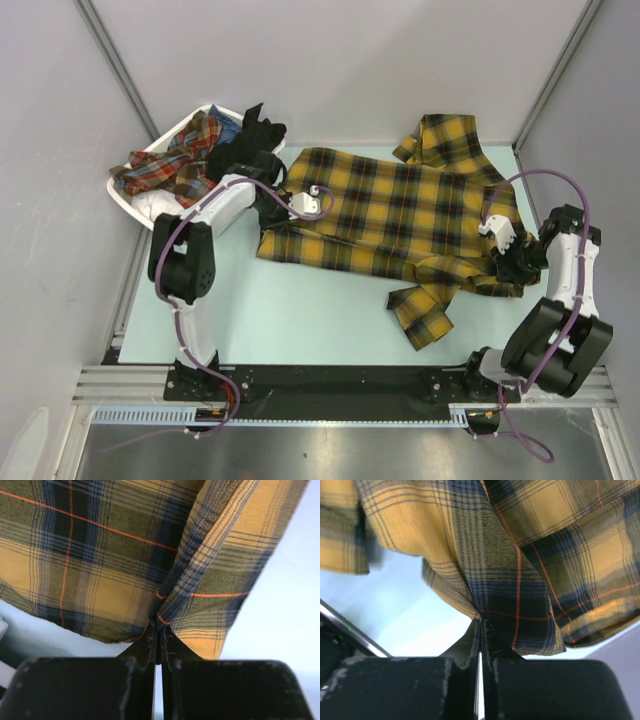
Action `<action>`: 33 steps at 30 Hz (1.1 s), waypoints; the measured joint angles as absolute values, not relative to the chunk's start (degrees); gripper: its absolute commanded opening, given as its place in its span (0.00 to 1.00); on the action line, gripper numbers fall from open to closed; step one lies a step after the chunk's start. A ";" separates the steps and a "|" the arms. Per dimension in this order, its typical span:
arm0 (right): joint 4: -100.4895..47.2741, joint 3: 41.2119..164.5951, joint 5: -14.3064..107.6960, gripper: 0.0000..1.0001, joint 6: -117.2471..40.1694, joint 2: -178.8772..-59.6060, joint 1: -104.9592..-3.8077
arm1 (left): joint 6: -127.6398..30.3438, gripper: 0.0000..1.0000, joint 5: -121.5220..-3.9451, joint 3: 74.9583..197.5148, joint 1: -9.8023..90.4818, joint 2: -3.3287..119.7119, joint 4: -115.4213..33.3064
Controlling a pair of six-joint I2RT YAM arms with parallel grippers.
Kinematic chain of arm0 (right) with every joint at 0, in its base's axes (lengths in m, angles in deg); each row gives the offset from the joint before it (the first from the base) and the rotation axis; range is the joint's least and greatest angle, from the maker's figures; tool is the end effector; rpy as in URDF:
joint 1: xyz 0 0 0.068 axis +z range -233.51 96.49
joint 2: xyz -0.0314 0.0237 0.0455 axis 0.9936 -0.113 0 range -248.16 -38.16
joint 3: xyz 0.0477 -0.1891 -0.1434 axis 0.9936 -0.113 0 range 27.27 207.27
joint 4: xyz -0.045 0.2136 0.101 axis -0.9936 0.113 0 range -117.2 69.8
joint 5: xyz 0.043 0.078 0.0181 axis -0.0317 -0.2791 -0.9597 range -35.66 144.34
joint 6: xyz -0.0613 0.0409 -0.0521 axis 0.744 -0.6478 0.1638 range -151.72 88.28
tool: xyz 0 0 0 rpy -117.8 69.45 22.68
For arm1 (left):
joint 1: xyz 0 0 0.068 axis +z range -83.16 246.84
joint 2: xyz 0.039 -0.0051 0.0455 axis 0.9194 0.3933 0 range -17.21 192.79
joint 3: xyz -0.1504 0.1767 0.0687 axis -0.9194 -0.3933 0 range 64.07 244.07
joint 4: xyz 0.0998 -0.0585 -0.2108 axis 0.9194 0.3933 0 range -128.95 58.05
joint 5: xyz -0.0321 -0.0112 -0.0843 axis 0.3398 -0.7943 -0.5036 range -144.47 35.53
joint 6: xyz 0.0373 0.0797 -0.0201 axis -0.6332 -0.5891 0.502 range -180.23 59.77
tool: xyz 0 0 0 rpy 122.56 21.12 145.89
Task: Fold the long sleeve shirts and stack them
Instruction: Fold the shirt
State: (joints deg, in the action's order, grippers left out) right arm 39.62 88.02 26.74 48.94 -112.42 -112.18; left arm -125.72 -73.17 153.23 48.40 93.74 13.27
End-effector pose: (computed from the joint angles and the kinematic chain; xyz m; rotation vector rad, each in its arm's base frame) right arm 0.2038 -0.0688 0.2000 -1.2095 2.3548 0.1934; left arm 0.3459 -0.1427 0.1587 1.8835 1.9996 -0.2606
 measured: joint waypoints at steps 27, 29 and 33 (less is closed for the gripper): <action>29.83 97.31 33.21 0.06 29.42 -136.42 -106.86 | -125.96 0.21 -71.07 157.82 47.83 103.10 12.60; 30.31 100.06 32.95 0.25 26.73 -138.47 -107.04 | -124.91 0.36 -71.12 158.52 47.86 103.60 12.44; 33.07 104.46 31.03 0.55 22.51 -140.96 -109.33 | -122.09 0.68 -74.31 160.53 48.36 103.32 12.42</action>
